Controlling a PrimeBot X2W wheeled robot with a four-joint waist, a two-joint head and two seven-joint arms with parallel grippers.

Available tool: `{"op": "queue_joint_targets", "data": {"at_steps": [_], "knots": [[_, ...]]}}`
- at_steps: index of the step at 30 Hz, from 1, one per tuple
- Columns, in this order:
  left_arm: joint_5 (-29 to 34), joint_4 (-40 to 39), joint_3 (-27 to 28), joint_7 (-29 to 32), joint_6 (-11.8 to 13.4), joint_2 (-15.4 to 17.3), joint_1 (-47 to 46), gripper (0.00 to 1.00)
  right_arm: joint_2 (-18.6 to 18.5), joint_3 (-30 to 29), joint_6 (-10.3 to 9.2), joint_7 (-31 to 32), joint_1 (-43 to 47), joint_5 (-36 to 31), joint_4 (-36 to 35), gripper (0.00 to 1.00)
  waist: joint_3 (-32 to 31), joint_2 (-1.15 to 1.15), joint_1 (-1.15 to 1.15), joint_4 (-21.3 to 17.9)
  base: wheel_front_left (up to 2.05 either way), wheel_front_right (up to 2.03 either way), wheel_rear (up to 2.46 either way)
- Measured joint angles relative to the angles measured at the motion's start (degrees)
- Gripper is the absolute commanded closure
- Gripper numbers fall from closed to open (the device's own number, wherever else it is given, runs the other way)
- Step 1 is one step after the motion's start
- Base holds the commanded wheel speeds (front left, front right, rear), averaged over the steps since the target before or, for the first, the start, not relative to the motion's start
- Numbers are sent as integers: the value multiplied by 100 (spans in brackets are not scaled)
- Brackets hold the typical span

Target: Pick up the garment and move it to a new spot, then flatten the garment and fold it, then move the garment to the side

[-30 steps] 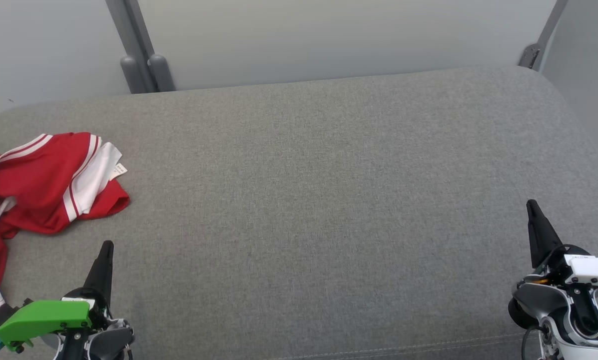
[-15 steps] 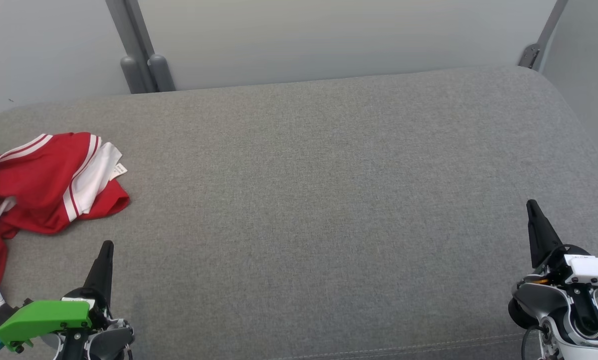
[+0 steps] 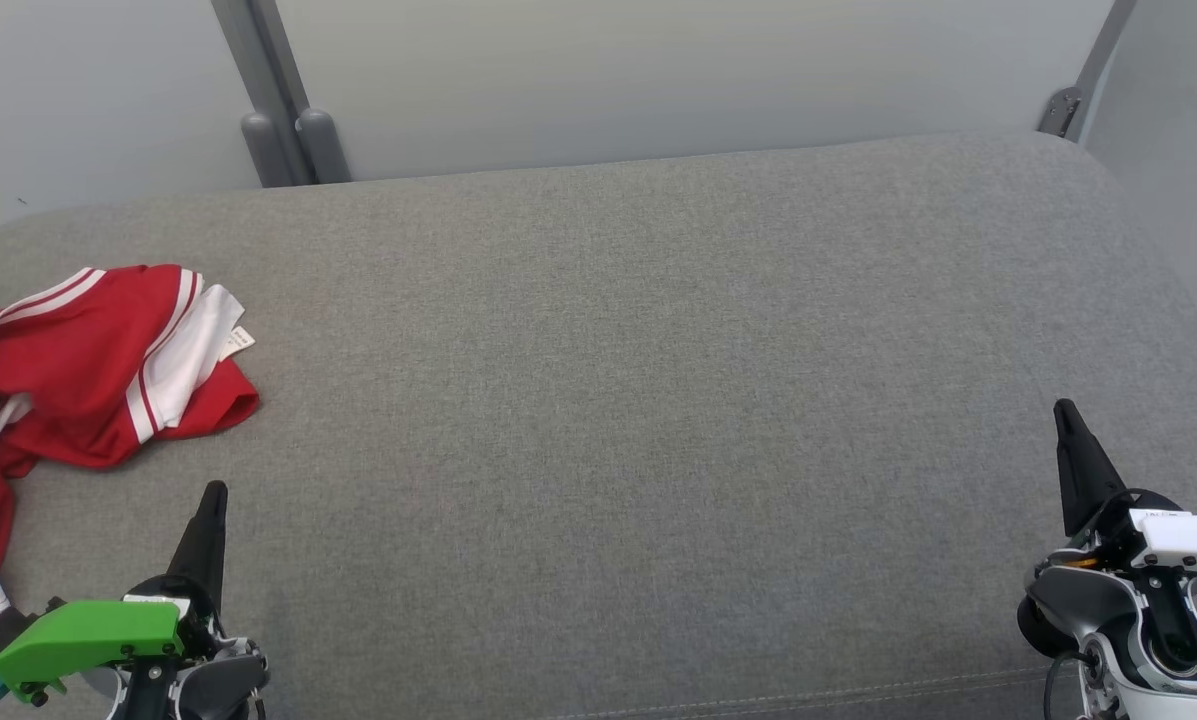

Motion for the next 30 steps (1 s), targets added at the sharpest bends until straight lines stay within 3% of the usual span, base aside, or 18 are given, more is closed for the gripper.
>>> {"op": "queue_joint_targets", "data": {"at_steps": [30], "knots": [[0,0,0,0,0,0,0,100,0,0,0,0,0,0,0,100,0,0,0,0,0,0,0]]}}
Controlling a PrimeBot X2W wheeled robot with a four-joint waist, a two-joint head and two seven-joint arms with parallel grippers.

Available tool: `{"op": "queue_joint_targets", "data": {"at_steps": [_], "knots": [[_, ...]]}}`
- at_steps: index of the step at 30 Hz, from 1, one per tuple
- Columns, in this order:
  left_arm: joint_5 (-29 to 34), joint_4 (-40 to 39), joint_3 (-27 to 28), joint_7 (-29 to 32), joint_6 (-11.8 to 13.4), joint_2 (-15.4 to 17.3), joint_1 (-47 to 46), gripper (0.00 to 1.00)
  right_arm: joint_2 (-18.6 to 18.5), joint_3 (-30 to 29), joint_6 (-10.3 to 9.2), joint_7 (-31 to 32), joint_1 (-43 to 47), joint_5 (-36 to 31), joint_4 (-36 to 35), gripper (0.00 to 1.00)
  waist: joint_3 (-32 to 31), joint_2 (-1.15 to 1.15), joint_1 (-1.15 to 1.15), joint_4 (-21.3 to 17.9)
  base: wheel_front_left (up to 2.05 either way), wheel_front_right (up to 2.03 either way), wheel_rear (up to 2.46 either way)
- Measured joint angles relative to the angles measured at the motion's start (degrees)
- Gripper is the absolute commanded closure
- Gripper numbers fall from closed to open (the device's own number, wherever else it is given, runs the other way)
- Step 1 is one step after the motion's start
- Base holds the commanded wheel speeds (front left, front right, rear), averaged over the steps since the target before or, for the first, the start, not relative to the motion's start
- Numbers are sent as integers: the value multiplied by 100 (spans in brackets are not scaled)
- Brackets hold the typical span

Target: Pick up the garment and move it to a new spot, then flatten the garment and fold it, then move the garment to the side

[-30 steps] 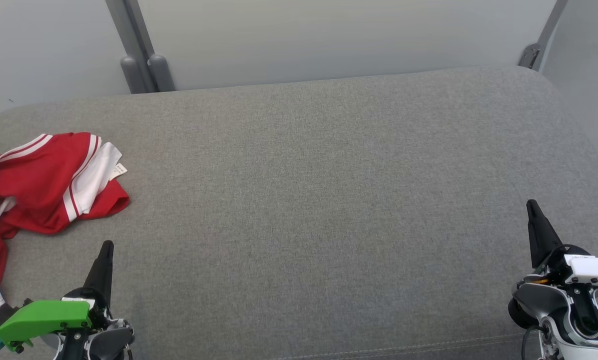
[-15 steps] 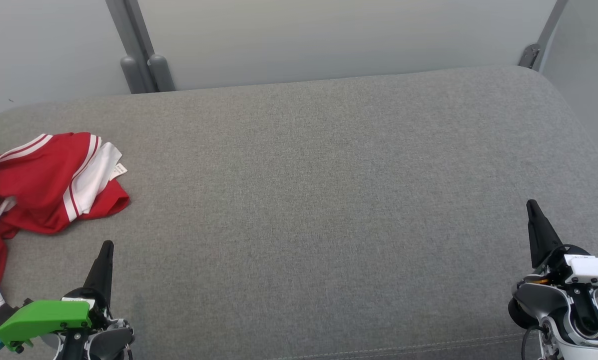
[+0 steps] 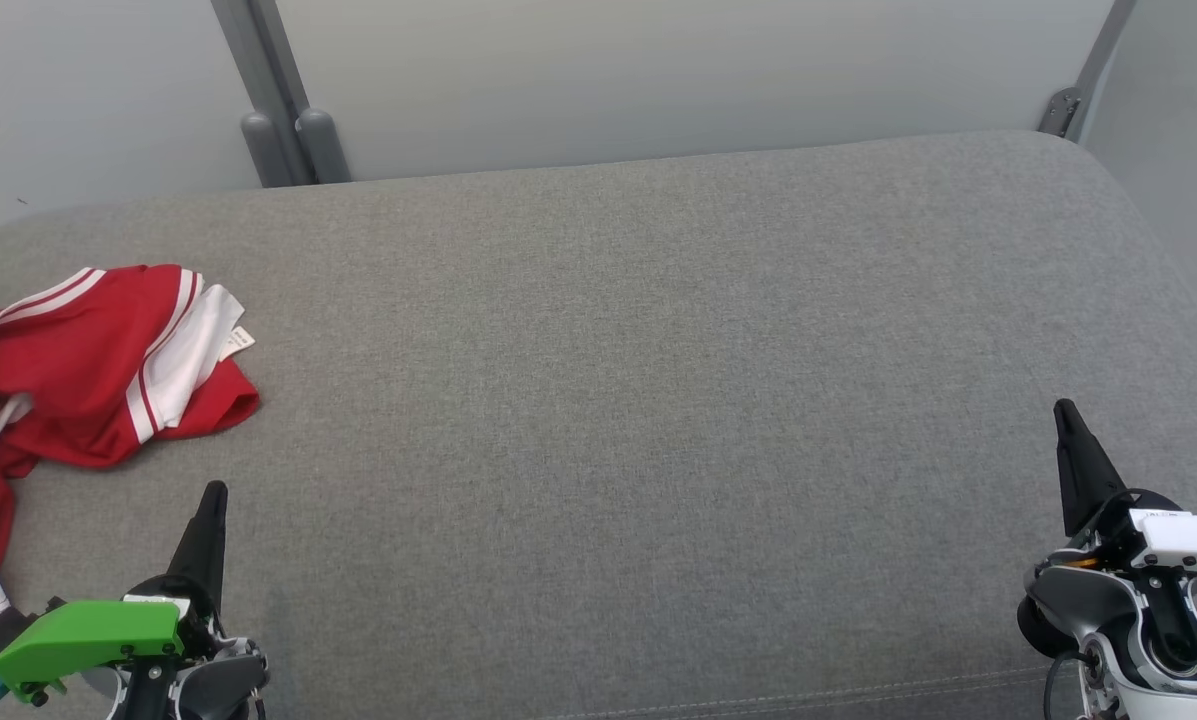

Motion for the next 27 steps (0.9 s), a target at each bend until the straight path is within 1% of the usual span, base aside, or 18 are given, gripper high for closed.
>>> {"op": "queue_joint_targets", "data": {"at_steps": [27], "knots": [[0,0,0,0,0,0,0,100,0,-1,0,0,0,0,0,100,0,0,0,0,0,0,0]]}}
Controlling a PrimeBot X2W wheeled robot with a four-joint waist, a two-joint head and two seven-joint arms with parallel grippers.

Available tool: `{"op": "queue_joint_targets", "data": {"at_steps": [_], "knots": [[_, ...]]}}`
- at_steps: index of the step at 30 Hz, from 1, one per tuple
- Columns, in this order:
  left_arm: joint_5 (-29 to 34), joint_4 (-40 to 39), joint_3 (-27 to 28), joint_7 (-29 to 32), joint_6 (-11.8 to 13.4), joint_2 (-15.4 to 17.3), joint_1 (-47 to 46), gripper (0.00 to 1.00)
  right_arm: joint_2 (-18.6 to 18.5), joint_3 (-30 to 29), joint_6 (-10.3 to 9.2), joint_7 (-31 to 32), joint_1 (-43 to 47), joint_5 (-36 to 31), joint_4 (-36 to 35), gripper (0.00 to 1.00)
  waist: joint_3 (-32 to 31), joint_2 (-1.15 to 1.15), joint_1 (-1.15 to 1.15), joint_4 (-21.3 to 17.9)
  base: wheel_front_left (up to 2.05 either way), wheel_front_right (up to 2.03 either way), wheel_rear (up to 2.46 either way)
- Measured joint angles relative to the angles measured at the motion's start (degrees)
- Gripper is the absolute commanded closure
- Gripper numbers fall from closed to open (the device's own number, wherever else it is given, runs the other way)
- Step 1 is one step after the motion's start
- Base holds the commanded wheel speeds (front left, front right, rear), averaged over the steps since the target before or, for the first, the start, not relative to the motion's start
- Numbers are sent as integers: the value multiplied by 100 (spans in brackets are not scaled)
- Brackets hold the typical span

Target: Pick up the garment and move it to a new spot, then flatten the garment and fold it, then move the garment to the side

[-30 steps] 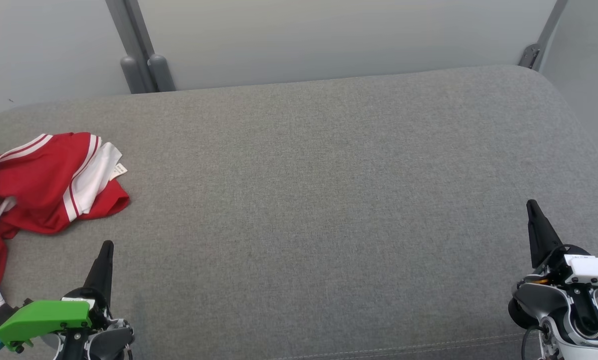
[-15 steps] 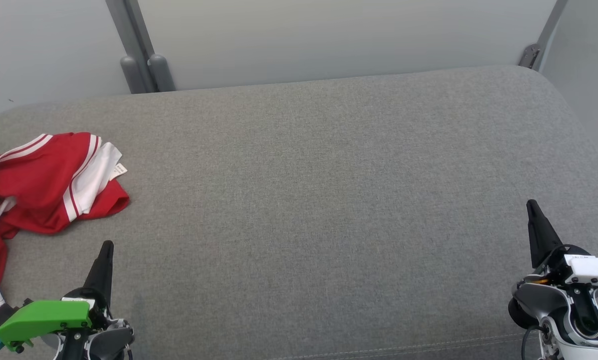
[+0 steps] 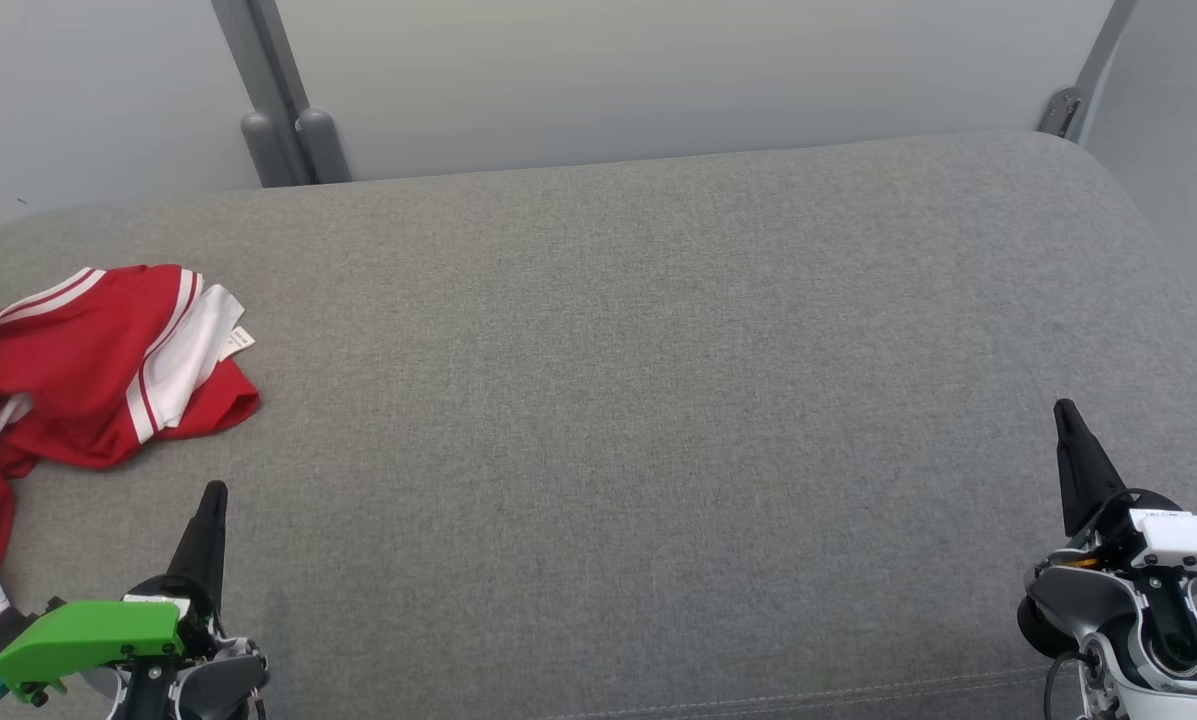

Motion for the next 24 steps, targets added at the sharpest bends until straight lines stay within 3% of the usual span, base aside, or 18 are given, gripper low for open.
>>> {"op": "queue_joint_targets", "data": {"at_steps": [24], "knots": [[0,0,0,0,0,0,0,100,1,0,0,0,-1,0,0,100,0,0,0,0,0,0,0]]}}
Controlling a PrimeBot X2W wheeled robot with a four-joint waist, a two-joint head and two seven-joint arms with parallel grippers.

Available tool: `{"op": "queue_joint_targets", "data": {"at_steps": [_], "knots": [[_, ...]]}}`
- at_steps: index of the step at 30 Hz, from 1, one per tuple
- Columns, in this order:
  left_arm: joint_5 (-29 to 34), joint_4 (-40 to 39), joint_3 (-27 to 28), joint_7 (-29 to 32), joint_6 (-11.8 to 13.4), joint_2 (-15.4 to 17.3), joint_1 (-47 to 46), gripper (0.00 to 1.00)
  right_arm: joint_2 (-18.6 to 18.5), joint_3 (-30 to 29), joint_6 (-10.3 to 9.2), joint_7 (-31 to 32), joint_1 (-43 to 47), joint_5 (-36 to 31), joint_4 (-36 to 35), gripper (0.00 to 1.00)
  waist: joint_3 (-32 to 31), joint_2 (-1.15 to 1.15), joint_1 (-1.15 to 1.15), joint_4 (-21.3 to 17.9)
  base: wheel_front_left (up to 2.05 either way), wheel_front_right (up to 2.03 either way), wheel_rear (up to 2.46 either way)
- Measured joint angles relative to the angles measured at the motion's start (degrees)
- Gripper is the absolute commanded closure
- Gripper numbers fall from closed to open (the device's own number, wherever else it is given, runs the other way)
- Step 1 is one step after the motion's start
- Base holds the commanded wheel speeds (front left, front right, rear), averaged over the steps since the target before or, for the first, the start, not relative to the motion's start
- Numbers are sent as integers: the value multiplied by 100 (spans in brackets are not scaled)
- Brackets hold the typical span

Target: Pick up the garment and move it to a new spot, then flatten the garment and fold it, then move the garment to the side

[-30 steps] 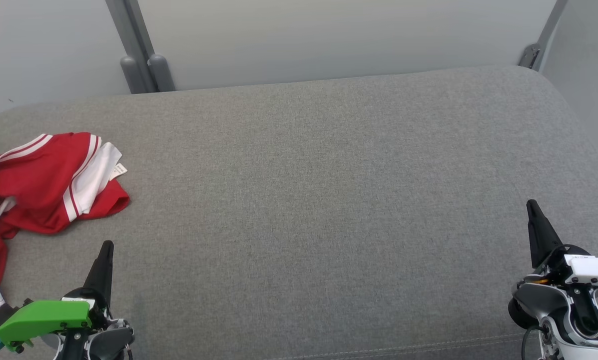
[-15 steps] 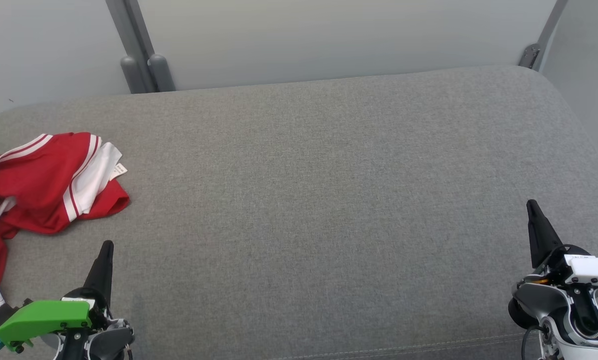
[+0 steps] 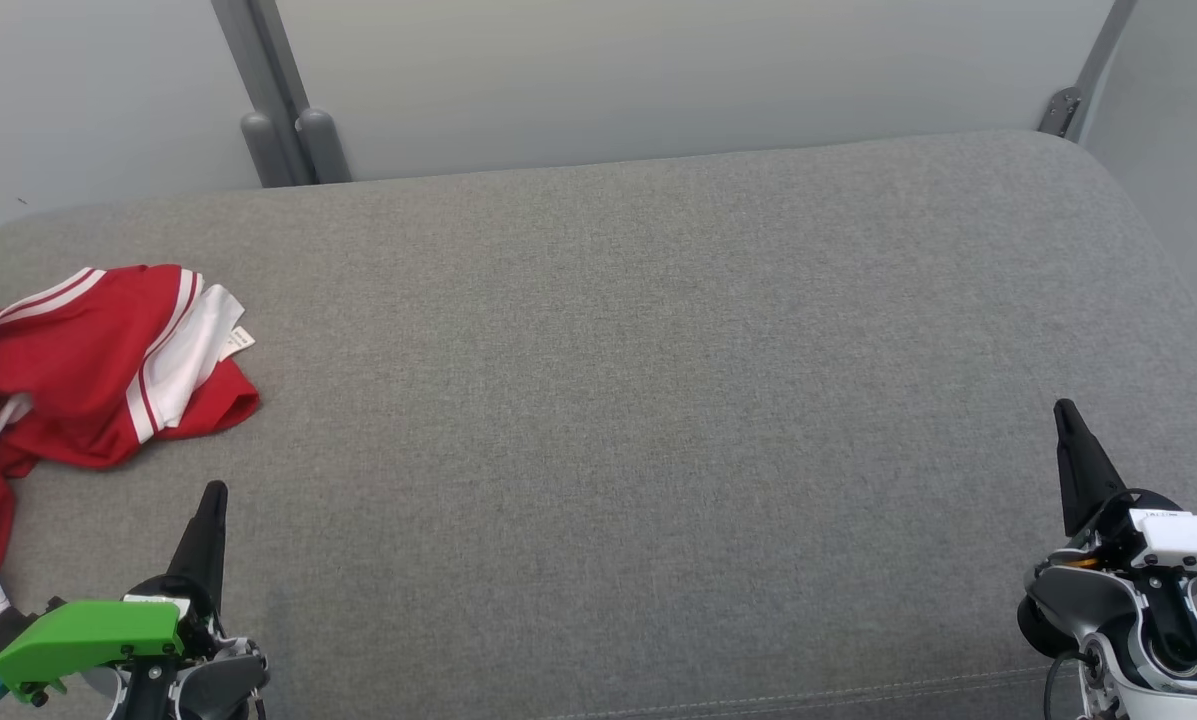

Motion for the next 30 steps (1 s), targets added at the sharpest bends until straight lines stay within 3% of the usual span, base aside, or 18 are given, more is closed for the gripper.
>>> {"op": "queue_joint_targets", "data": {"at_steps": [30], "knots": [[0,0,0,0,0,0,0,100,0,-1,0,0,0,-1,0,100,0,0,0,0,0,0,0]]}}
